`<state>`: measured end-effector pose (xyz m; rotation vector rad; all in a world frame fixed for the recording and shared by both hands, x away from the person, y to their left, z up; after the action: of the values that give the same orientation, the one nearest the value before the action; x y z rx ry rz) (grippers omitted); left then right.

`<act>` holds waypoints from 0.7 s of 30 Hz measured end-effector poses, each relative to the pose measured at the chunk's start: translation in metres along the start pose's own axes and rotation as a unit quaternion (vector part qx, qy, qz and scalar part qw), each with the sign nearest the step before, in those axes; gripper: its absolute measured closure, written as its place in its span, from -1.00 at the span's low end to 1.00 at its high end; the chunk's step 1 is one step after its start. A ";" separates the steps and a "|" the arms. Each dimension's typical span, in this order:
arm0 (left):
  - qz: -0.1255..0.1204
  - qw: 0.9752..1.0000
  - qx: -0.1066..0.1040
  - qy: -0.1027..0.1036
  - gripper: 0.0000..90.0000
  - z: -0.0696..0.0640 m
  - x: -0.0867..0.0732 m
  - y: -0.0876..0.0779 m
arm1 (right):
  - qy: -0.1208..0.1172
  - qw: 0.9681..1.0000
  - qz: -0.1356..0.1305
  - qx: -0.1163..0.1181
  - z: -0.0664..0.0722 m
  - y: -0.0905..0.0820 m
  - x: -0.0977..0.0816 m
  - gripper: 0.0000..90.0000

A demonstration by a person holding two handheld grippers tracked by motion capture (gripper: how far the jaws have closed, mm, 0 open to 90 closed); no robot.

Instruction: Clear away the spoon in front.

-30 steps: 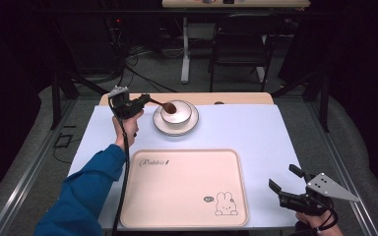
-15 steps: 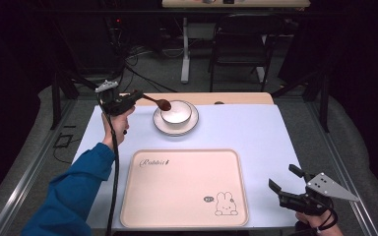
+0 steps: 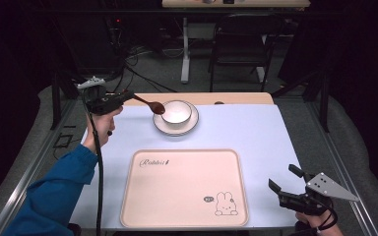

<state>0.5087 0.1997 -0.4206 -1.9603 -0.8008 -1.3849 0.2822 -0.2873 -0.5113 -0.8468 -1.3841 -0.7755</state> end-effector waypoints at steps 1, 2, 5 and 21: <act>0.006 1.000 -0.006 -0.001 0.86 -0.001 0.000 -0.003 | 0.000 1.000 0.000 0.000 0.000 0.000 0.000 -0.69; 0.009 1.000 -0.006 0.000 0.86 -0.001 0.001 -0.004 | 0.000 1.000 0.000 0.000 0.000 0.000 0.000 -0.69; 0.013 1.000 -0.015 0.002 0.86 -0.001 0.004 -0.010 | 0.000 1.000 0.000 0.000 0.000 0.000 0.000 -0.69; 0.051 0.997 -0.058 0.019 0.86 -0.014 0.007 -0.047 | -0.001 1.000 0.000 -0.001 0.000 0.000 0.000 -0.69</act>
<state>0.4665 0.2195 -0.4038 -2.0274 -0.6055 -1.4314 0.2825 -0.2871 -0.5112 -0.8485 -1.3849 -0.7768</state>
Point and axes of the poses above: each handheld gripper's, and its own axes: y roughly forward along the jaws, x roughly out of its top, z roughly to its left, the point moved 7 cm from there along y, roughly forward along the jaws, and after that the axes turned 12 degrees about -z, right-handed, at the moved point
